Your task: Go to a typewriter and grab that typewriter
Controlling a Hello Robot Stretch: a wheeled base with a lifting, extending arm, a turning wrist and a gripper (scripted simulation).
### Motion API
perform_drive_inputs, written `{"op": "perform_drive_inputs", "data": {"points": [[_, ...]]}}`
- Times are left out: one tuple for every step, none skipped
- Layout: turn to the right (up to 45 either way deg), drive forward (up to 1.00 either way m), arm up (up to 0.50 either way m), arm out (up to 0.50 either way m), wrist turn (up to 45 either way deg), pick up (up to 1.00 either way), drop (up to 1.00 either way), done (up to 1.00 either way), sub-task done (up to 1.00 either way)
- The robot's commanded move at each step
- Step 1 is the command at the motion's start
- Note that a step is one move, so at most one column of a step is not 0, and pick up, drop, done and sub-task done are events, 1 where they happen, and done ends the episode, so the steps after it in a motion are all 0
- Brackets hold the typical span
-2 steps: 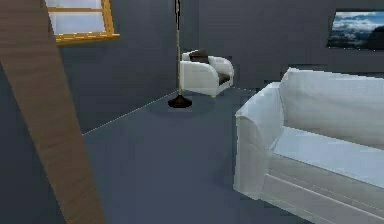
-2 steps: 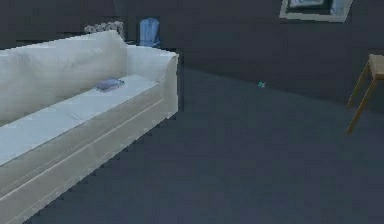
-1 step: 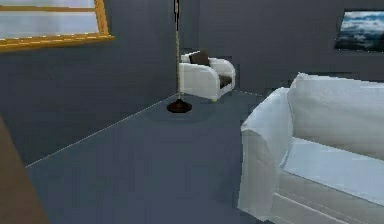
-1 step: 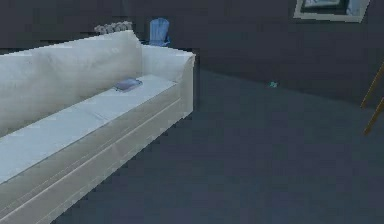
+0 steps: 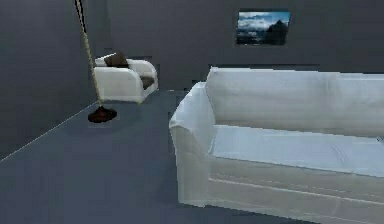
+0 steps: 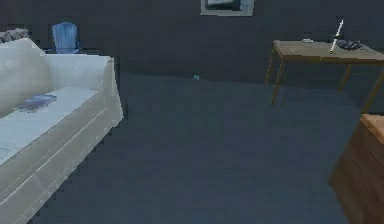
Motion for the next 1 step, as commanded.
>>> {"op": "perform_drive_inputs", "data": {"points": [[0.0,0.75,0.00,0.00,0.0,0.00,0.00,0.00,0.00]]}}
